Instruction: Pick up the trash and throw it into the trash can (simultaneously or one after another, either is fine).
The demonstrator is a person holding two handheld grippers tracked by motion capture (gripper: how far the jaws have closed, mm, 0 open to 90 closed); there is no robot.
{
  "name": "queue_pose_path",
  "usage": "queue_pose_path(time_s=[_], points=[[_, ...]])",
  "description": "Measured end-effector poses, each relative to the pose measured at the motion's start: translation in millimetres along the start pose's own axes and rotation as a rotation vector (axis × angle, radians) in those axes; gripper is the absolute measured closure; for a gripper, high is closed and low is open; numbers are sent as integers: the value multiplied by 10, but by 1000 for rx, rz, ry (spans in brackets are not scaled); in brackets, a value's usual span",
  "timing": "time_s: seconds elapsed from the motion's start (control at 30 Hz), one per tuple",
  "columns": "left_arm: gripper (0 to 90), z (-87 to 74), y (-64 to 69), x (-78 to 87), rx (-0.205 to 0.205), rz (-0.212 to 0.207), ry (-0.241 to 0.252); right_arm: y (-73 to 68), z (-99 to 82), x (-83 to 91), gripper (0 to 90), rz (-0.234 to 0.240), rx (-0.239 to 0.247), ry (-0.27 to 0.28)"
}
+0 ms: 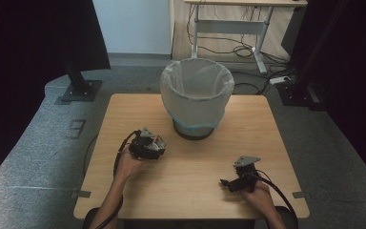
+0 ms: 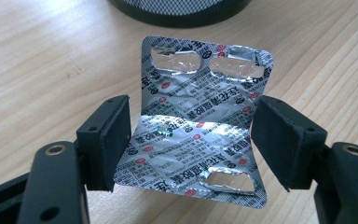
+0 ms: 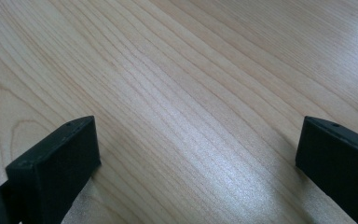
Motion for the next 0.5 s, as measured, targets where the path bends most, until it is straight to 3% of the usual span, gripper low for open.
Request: queue_pose_path(time_s=[0.5], points=[[291,256,50,260,-7,2,3,1,-2,4,0,2,2,-4]])
Point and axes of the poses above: each handheld gripper's, and its own axes: x roughly backward along the jaws, z roughly out of its top, y roughly to its right, the point moved 8 cm from there along -x, roughly forward along the jaws, and after that the axes turned 12 degrees about -z, right-handed, at the moved point
